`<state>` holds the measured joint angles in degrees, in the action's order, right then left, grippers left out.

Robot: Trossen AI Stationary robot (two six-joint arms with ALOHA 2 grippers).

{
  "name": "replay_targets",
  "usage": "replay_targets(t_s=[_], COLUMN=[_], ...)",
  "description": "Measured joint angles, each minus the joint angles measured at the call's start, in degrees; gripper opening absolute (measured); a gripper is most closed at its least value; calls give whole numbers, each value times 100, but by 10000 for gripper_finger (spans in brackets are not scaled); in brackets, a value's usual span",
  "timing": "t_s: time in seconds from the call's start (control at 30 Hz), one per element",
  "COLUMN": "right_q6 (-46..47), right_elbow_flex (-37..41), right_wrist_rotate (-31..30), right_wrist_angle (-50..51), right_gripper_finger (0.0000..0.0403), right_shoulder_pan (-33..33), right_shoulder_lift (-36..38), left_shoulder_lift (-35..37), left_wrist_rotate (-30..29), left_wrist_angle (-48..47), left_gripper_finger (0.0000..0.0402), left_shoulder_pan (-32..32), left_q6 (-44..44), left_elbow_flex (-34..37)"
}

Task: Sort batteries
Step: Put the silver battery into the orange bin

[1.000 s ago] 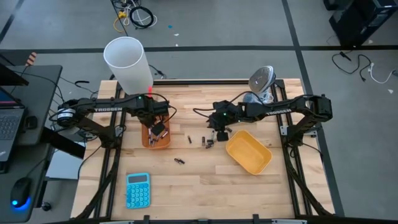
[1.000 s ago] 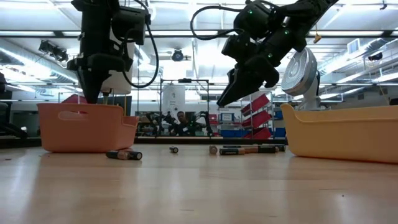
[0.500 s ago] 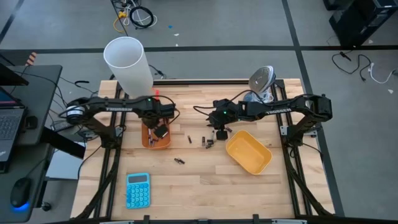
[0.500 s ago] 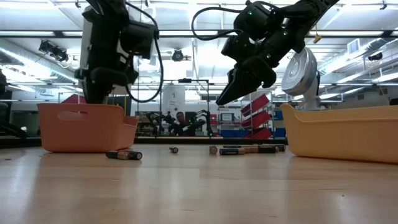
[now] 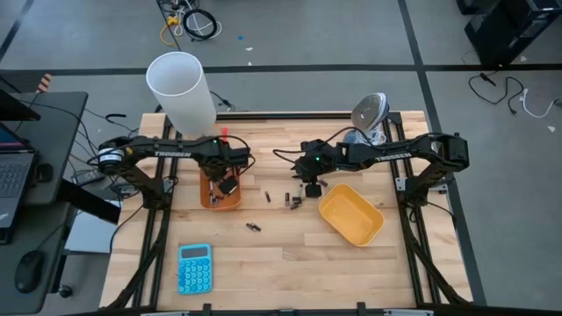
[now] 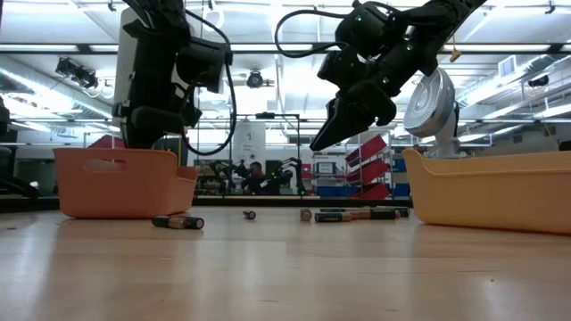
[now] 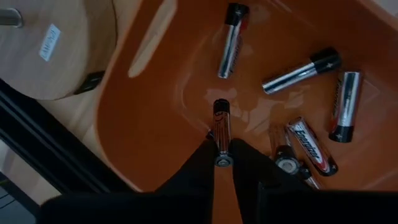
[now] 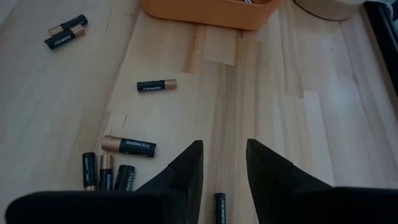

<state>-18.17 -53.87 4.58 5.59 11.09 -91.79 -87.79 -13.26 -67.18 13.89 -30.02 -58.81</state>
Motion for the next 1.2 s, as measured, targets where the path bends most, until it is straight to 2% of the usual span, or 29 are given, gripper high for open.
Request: replay_targets(t_s=[0.3, 0.73, 1.0, 1.2], right_q6=[0, 0, 189, 87], right_elbow_flex=[0, 0, -1, -251], right_wrist_rotate=[0, 0, -508, -626], right_wrist_angle=[2, 2, 13, 685], right_gripper_finger=[109, 108, 108, 106], right_shoulder_pan=[0, 0, 20, -19], right_shoulder_lift=[0, 0, 0, 0], left_shoulder_lift=[0, 0, 38, 124], left_wrist_rotate=[-155, -299, -387, -983], left_wrist_angle=[0, -10, 13, 46], left_gripper_finger=[88, 92, 92, 92], left_shoulder_pan=[0, 0, -118, -372], left_q6=[-17, -26, 164, 617], left_elbow_flex=[2, -19, -536, -949])
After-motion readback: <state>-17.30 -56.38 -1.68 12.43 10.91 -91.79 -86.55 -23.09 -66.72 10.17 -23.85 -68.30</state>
